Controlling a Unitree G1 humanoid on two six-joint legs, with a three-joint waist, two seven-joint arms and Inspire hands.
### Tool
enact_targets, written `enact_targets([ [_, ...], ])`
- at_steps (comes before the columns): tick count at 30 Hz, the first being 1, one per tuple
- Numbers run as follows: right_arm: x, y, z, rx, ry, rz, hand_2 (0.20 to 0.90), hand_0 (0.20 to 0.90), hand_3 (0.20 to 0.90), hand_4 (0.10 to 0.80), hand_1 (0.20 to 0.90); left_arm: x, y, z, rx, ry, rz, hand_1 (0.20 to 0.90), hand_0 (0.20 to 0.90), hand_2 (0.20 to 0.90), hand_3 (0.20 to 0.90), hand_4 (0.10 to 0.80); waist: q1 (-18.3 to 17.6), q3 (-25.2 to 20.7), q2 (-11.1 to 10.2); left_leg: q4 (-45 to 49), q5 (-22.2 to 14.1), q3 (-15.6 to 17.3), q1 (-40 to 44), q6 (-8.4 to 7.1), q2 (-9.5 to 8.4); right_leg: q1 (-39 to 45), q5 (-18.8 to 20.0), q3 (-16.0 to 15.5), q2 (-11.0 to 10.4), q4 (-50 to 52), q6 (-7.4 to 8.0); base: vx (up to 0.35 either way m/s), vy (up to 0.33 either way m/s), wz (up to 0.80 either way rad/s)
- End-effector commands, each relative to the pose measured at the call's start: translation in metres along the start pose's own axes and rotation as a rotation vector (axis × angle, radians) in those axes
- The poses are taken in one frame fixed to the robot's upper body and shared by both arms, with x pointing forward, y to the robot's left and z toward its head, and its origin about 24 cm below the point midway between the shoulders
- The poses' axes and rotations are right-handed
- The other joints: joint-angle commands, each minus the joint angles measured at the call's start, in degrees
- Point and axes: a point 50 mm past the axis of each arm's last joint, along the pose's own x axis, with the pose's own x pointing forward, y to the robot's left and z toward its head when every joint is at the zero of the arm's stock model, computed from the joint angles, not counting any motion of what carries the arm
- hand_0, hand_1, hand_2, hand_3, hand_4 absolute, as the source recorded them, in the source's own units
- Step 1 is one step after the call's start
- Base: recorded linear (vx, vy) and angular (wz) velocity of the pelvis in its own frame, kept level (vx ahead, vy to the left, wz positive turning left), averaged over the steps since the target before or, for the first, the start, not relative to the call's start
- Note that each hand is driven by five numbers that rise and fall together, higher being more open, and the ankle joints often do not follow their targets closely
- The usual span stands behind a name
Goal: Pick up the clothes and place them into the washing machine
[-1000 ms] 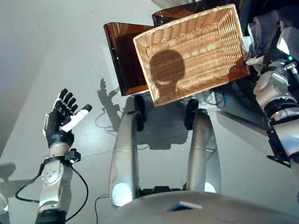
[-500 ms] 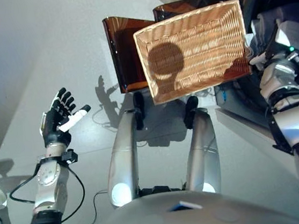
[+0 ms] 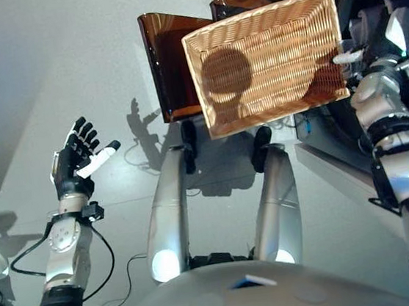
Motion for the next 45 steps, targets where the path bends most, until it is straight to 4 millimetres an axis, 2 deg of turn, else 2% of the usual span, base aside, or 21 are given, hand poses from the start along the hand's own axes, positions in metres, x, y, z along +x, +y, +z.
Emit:
enact_targets([
  [1, -0.008, -0.013, -0.012, 0.156, -0.018, -0.103, 0.900, 0.900, 0.900, 0.800, 0.900, -0.007, 0.025, 0.017, 0.034, -0.130, 0.123, 0.900, 0.900, 0.900, 0.900, 0.800, -1.13, -3.69, -1.41, -8.36, 0.58, -2.23, 4.17, -3.02, -0.47, 1.11, 4.97, -0.83, 2.20, -6.86, -2.67, 0.048, -0.023, -0.01],
  [6, -0.041, 0.009, -0.027, 0.463, 0.014, -0.014, 0.900, 0.900, 0.900, 0.800, 0.900, -0.005, 0.026, 0.004, 0.031, -0.078, 0.140, 0.900, 0.900, 0.900, 0.900, 0.800, -2.54, -4.63, -3.03, -11.57, 0.82, -2.99, 9.69, -2.90, -0.69, 7.33, 5.48, -1.98, 2.61, -11.18, -2.21, 0.081, -0.026, 0.01],
  [9, -0.063, 0.029, -0.043, 0.547, 0.103, 0.048, 0.900, 0.900, 0.900, 0.800, 0.900, -0.004, 0.024, -0.008, 0.033, -0.026, 0.146, 0.900, 0.900, 0.900, 0.900, 0.800, -2.77, -4.76, -3.65, -13.82, 0.90, -3.44, 14.66, -2.86, -1.02, 12.98, 5.73, -2.79, 2.79, -14.20, -1.93, 0.105, -0.026, 0.00],
  [10, -0.067, 0.035, -0.043, 0.601, 0.126, 0.062, 0.900, 0.900, 0.900, 0.800, 0.900, -0.002, 0.023, -0.013, 0.040, -0.006, 0.150, 0.900, 0.900, 0.900, 0.900, 0.800, -2.86, -4.69, -3.93, -15.27, 2.84, -3.45, 15.88, -2.66, -1.06, 14.60, 7.70, -3.37, 2.61, -16.19, -2.14, 0.068, -0.010, 0.00],
  [16, -0.092, 0.063, -0.038, 0.816, 0.201, 0.178, 0.900, 0.900, 0.900, 0.800, 0.900, 0.003, 0.009, -0.036, 0.067, 0.089, 0.139, 0.900, 0.900, 0.900, 0.900, 0.800, -2.91, -2.61, -4.18, -20.81, 3.85, -4.06, 27.11, -2.68, -1.23, 26.93, 8.96, -4.77, 3.08, -23.69, -1.53, 0.097, -0.006, -0.02],
  [21, -0.107, 0.076, -0.043, 0.812, 0.222, 0.270, 0.900, 0.900, 0.900, 0.800, 0.900, 0.002, 0.003, -0.037, 0.068, 0.089, 0.107, 0.900, 0.900, 0.900, 0.900, 0.800, -2.89, -2.10, -4.41, -24.33, 4.42, -4.57, 33.89, -2.81, -1.44, 34.50, 9.45, -5.84, 2.87, -27.86, -1.19, 0.098, -0.002, -0.02],
  [26, -0.119, 0.083, -0.048, 0.921, 0.291, 0.284, 0.900, 0.900, 0.900, 0.800, 0.900, 0.002, 0.002, -0.041, 0.059, 0.104, 0.115, 0.900, 0.900, 0.900, 0.900, 0.800, -3.29, -2.51, -4.77, -28.13, 5.53, -4.09, 38.46, -3.04, -1.39, 39.17, 10.93, -6.03, 3.09, -32.20, -0.70, 0.057, 0.016, 0.01],
  [35, -0.148, 0.101, -0.057, 0.983, 0.386, 0.371, 0.900, 0.900, 0.900, 0.800, 0.900, -0.006, -0.003, -0.059, 0.074, 0.189, 0.108, 0.900, 0.900, 0.900, 0.900, 0.800, -3.35, -5.26, -6.24, -34.66, 6.70, -3.24, 46.91, -3.73, -0.79, 47.90, 13.80, -6.03, 3.81, -40.63, 0.35, 0.087, -0.005, -0.03],
  [45, -0.186, 0.119, -0.068, 1.009, 0.499, 0.466, 0.900, 0.900, 0.900, 0.800, 0.900, -0.018, -0.010, -0.078, 0.106, 0.272, 0.096, 0.900, 0.900, 0.900, 0.900, 0.800, -3.08, -9.39, -7.19, -39.15, 6.54, -1.81, 56.01, -3.96, 0.16, 56.17, 14.36, -5.74, 4.50, -45.23, 0.82, 0.114, -0.003, -0.07],
])
